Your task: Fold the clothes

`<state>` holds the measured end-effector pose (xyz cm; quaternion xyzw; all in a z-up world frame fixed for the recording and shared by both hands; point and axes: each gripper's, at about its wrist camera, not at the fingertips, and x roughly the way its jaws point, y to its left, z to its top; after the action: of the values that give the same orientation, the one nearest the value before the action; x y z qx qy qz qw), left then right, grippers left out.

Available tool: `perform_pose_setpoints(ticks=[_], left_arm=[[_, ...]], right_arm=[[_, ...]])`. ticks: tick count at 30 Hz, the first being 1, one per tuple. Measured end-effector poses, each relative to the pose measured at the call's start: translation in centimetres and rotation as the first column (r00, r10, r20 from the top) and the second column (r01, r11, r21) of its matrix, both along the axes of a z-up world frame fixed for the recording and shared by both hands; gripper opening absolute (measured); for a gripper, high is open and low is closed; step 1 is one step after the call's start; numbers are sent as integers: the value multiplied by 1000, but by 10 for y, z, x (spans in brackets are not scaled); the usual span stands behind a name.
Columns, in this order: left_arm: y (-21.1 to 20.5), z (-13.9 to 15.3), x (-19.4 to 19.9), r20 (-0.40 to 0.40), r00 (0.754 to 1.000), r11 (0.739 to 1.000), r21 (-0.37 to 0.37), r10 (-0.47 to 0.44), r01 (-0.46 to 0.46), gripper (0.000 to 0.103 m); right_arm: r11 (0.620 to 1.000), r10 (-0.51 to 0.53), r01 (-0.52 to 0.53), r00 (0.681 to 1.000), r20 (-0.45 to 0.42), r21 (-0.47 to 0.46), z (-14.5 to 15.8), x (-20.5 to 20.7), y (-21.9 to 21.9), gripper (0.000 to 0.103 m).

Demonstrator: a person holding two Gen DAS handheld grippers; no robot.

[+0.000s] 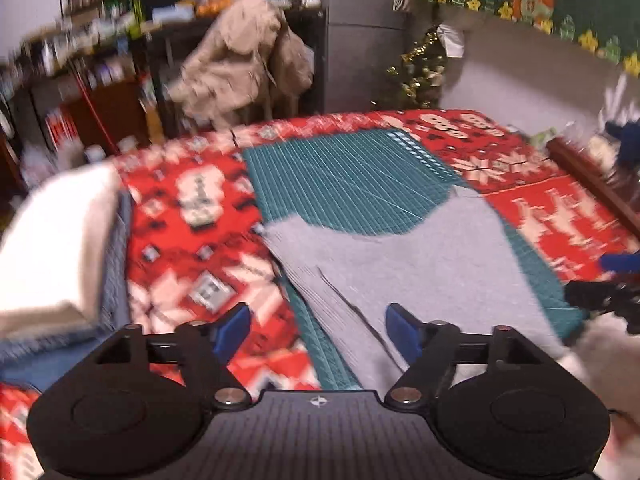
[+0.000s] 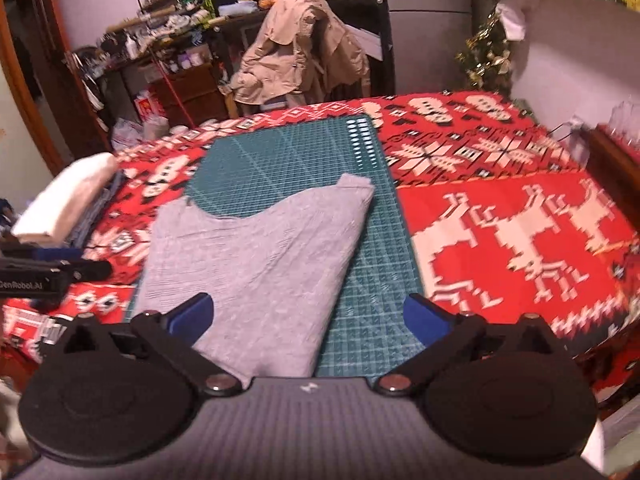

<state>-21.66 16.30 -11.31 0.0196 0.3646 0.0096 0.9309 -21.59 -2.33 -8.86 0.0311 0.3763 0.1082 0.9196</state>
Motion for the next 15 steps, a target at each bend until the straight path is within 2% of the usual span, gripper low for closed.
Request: perform_pose_setpoints(ticks=[2, 4, 9, 11, 13, 15], left_arm=[[-3, 3, 2, 20, 1000, 999, 24, -22, 22, 87], [-4, 6, 6, 29, 999, 999, 38, -39, 38, 87], [-5, 12, 27, 9, 999, 999, 20, -48, 48, 87], [-9, 15, 34, 21, 999, 999, -18, -43, 43, 87], [-11, 16, 48, -6, 998, 995, -85, -60, 59, 80], [-15, 16, 64, -43, 996, 985, -157, -73, 65, 63]], right_arm=[[997, -22, 23, 1000, 6, -67, 3, 3, 4, 102], [991, -31, 33, 999, 19, -126, 7, 7, 8, 102], [987, 0, 6, 999, 36, -162, 19, 16, 9, 102], [980, 10, -1, 999, 42, -201, 22, 23, 11, 102], [967, 17, 1, 998, 67, -255, 23, 30, 13, 102], [966, -4, 18, 998, 55, -258, 21, 40, 12, 102]])
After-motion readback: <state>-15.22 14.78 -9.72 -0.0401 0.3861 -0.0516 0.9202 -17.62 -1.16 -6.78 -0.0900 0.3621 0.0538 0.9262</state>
